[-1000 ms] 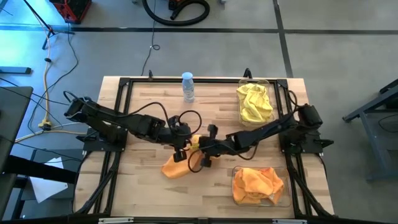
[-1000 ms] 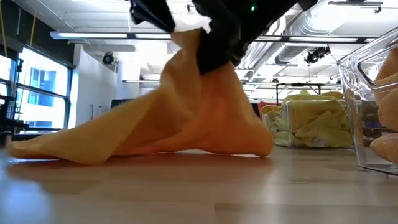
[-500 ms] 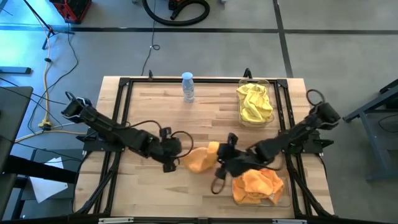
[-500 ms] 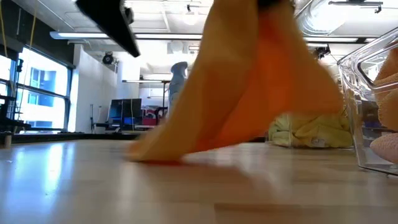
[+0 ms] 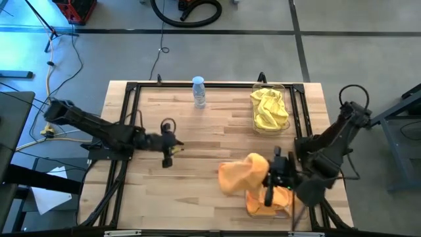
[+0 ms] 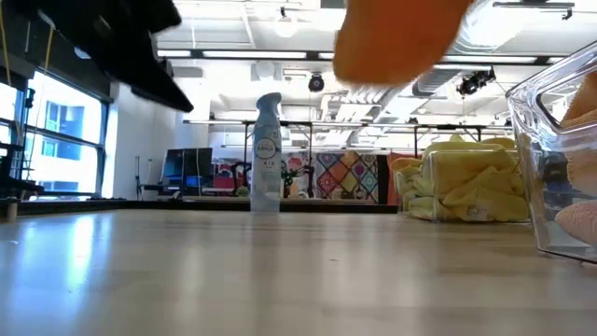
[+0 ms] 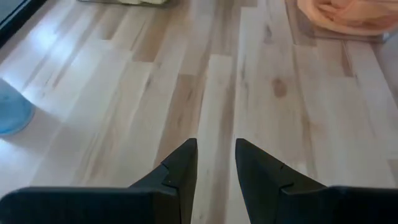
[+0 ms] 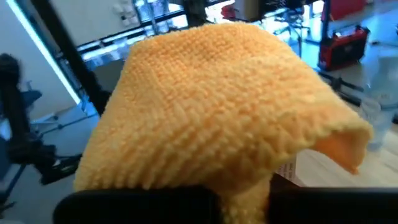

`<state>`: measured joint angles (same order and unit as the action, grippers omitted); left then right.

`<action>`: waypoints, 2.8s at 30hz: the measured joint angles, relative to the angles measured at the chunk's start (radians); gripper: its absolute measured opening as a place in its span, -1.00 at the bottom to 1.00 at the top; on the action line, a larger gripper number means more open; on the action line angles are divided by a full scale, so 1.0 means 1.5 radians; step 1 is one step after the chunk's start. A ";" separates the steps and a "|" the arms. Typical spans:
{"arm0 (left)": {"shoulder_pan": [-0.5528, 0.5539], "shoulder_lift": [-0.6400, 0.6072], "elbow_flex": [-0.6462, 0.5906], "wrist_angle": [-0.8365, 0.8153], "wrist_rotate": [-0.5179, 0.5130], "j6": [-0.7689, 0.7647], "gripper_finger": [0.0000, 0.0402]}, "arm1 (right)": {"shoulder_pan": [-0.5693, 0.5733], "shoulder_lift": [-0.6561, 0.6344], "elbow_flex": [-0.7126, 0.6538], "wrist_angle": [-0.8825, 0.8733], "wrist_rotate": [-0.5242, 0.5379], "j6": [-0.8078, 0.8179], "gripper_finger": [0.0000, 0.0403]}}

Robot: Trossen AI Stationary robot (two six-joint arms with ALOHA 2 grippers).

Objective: Sort microfiber towel by color & place in baskets
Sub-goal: Put the orange microfiber cloth into the bottom transparent bin

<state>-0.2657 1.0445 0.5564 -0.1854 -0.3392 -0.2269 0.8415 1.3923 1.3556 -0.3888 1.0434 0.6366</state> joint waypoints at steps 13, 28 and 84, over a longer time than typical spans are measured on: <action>0.132 -0.042 -0.111 0.082 0.164 -0.003 -0.51 | 0.078 0.232 0.493 -0.793 -0.168 0.570 -1.00; 0.132 -0.041 -0.110 0.114 0.168 -0.023 -0.51 | 0.059 0.187 0.357 -0.785 -0.546 0.716 -1.00; 0.058 -0.041 -0.110 0.126 0.167 -0.057 -0.51 | 0.070 0.283 -0.112 -0.354 -0.694 1.072 -1.00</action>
<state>-0.1791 0.9836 0.3912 0.0042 -0.0893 -0.3126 0.9466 1.8168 1.1869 -0.9191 0.0029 2.2445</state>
